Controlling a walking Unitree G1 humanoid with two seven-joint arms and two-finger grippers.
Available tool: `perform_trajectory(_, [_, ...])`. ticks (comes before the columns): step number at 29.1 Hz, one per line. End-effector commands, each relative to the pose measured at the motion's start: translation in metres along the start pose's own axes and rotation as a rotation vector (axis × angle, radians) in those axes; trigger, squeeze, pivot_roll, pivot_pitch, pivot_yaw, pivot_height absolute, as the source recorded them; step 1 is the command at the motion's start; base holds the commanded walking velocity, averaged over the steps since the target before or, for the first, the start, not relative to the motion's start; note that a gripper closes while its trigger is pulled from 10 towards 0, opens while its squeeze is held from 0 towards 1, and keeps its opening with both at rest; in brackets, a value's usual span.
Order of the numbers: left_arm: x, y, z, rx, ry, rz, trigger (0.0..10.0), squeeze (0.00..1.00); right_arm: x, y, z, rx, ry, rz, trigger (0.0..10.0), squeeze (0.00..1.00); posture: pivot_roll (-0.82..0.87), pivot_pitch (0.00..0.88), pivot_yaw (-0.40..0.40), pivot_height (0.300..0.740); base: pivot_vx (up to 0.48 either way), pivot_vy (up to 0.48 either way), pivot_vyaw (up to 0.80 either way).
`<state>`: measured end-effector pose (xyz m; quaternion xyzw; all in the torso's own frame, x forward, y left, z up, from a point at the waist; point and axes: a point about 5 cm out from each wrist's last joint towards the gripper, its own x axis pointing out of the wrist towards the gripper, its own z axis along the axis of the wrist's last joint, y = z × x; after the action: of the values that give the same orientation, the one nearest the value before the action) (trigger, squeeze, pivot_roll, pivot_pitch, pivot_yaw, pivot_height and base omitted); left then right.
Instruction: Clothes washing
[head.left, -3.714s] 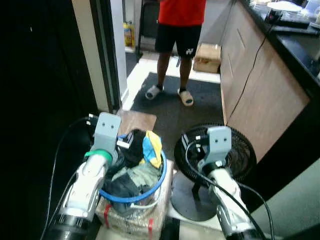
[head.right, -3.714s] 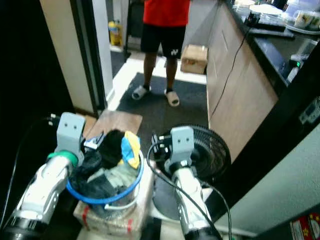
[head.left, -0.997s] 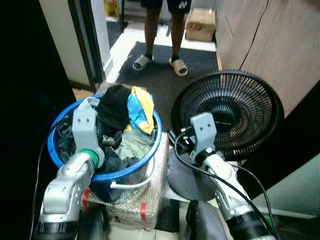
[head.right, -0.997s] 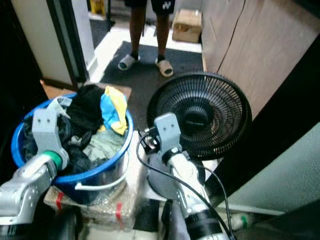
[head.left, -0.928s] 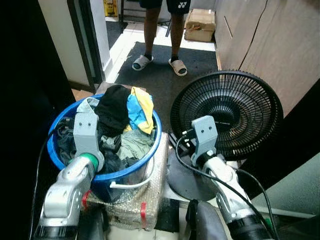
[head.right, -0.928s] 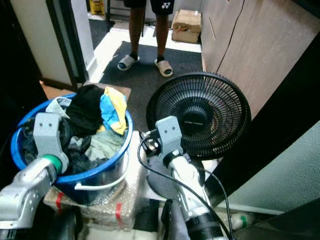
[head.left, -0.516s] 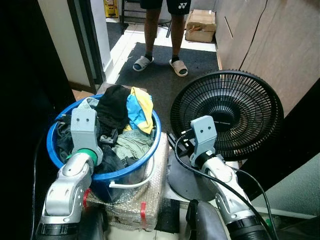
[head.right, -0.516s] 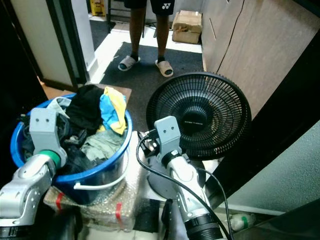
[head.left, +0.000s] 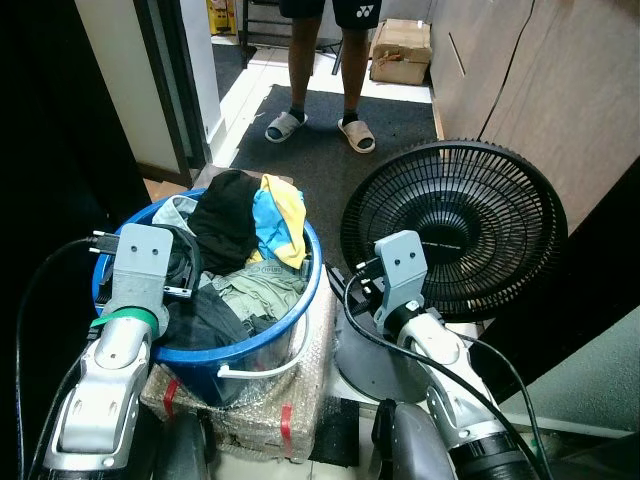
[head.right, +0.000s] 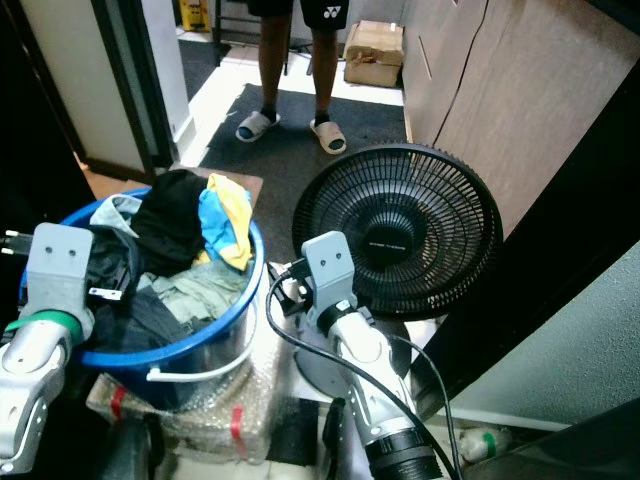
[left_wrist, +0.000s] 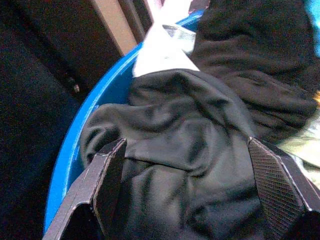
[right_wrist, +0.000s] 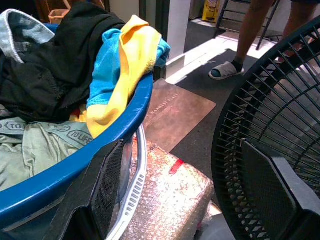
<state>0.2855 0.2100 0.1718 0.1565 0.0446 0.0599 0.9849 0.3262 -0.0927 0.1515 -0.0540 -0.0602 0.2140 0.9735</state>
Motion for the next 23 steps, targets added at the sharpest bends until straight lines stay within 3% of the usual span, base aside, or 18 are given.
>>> perform_trajectory(1, [-0.003,-0.006,-0.013,-0.002,0.065,-0.045,10.0,0.00,-0.003,0.000,-0.003,0.006,0.014,-0.001,10.0,0.00,0.15,0.096,-0.031,0.483,0.000,0.000,0.00])
perform_trajectory(2, [-0.006,-0.010,-0.015,-0.010,0.092,-0.095,10.0,0.00,-0.003,0.000,-0.003,0.005,0.015,-0.002,10.0,0.00,0.15,0.096,-0.031,0.483,0.000,0.000,0.00])
perform_trajectory(10, [-0.011,-0.015,-0.015,-0.069,0.145,-0.149,10.0,0.00,-0.004,-0.001,-0.003,0.004,0.016,-0.006,10.0,0.00,0.15,0.101,-0.027,0.483,0.000,0.000,0.00])
perform_trajectory(11, [-0.008,-0.013,-0.011,-0.173,0.181,-0.118,10.0,0.00,-0.004,-0.001,-0.003,0.005,0.016,-0.007,10.0,0.00,0.15,0.101,-0.027,0.483,0.000,0.000,0.00])
perform_trajectory(12, [-0.008,-0.013,-0.011,-0.173,0.181,-0.118,10.0,0.00,-0.004,-0.001,-0.003,0.005,0.016,-0.007,10.0,0.00,0.15,0.101,-0.027,0.483,0.000,0.000,0.00])
perform_trajectory(14, [0.001,-0.004,-0.009,-0.358,0.255,-0.025,10.0,0.00,-0.003,0.001,-0.003,0.009,0.014,-0.007,10.0,0.00,0.16,0.100,-0.023,0.483,0.000,0.000,0.00])
perform_trajectory(15, [0.001,-0.004,-0.009,-0.358,0.255,-0.025,10.0,0.00,-0.003,0.001,-0.003,0.009,0.014,-0.007,10.0,0.00,0.16,0.100,-0.023,0.483,0.000,0.000,0.00])
perform_trajectory(16, [0.004,0.002,-0.011,-0.409,0.283,0.015,10.0,0.00,-0.003,0.001,-0.003,0.010,0.013,-0.006,10.0,0.00,0.16,0.097,-0.021,0.483,0.000,0.000,0.00])
perform_trajectory(23, [0.003,0.016,-0.015,-0.377,0.289,0.060,10.0,0.00,-0.004,0.000,-0.003,0.008,0.015,-0.010,10.0,0.00,0.16,0.097,-0.021,0.483,0.000,0.000,0.00])
